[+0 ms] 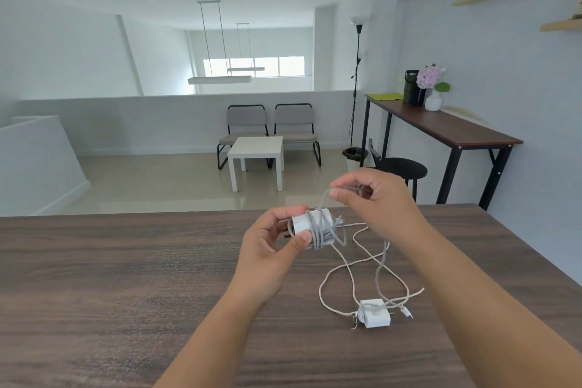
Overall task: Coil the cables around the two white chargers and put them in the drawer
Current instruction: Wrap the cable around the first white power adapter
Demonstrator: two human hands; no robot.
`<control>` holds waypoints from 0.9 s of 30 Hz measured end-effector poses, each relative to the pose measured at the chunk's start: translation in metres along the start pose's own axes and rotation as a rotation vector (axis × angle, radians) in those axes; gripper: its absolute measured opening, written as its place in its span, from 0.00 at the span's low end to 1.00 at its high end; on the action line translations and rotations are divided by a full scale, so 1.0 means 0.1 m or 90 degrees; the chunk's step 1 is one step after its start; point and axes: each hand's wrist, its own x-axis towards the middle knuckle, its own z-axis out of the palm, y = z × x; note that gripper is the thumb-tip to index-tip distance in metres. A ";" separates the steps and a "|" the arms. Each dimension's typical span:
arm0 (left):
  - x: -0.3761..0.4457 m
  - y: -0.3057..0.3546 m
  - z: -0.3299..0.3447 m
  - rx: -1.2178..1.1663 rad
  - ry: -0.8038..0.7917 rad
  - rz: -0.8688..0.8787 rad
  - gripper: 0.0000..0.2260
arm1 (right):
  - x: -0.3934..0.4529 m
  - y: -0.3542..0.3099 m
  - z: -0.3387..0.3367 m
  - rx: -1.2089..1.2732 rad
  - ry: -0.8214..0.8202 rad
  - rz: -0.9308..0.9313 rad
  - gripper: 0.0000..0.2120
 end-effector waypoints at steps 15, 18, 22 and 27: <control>-0.04 -0.04 -0.07 0.008 -0.020 0.039 0.14 | 0.12 0.04 0.07 0.014 -0.375 0.119 0.09; -0.07 -0.04 -0.06 0.019 -0.064 0.039 0.15 | 0.18 0.01 0.05 -0.027 -0.436 0.129 0.08; -0.06 -0.02 -0.06 0.025 -0.111 0.034 0.14 | 0.22 0.04 0.03 -0.028 -0.421 0.126 0.05; -0.02 -0.01 -0.07 0.096 -0.144 0.057 0.19 | 0.16 0.12 0.07 0.053 -0.365 0.177 0.05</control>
